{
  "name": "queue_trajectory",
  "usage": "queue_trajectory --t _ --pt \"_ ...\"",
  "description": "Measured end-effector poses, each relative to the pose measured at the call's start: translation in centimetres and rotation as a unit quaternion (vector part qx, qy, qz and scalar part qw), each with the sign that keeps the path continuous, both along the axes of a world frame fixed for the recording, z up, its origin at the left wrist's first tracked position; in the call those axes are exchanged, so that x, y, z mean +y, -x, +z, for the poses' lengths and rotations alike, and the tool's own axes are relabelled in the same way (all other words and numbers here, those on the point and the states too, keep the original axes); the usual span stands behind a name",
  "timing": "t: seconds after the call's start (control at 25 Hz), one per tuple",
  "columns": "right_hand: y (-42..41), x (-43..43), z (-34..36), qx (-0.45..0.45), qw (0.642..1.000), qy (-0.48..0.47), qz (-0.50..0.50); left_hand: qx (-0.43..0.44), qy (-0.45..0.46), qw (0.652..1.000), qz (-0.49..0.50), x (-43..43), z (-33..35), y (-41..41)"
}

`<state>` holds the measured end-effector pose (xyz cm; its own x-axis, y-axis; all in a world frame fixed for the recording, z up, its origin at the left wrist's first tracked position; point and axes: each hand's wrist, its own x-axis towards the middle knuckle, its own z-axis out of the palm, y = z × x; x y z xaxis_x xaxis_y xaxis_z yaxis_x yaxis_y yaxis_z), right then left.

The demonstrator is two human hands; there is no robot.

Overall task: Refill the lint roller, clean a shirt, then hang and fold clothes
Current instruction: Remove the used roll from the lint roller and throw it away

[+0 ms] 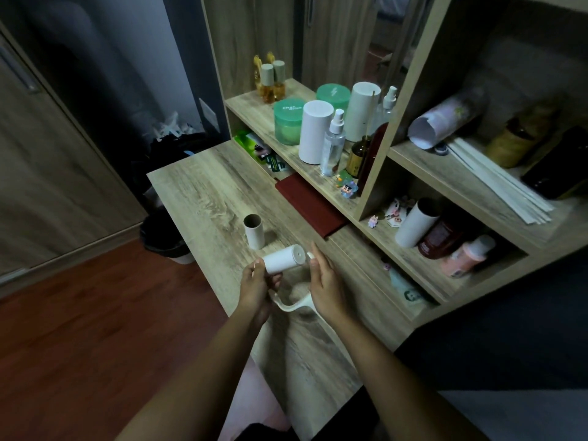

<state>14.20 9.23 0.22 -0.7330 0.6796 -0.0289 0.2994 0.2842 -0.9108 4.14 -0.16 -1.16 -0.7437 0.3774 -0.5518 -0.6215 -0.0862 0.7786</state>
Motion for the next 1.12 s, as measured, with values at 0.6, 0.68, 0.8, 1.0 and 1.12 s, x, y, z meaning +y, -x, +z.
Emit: queue_trajectory --t 0.6,0.68,0.8,1.0,1.12 --pt "-0.2 2.5 -6.4 -0.213 0.956 -0.041 -0.196 -0.025 0.006 0.998 0.058 -1.2 -0.8 1.6" --pt "-0.5 2.8 -6.4 -0.28 0.94 -0.093 -0.17 -0.026 0.006 0.998 0.054 -1.1 -0.9 1.5" --pt "-0.7 2.9 -5.5 -0.234 0.939 -0.179 -0.178 -0.034 -0.002 0.998 0.05 -1.0 -1.0 1.3" --pt "1.0 1.9 -2.5 -0.003 0.997 0.079 -0.02 -0.012 0.007 0.999 0.03 -0.5 -1.3 1.3" --pt "1.6 1.5 -2.3 0.011 0.996 0.082 0.043 0.01 0.014 0.999 0.033 -0.5 -1.3 1.2"
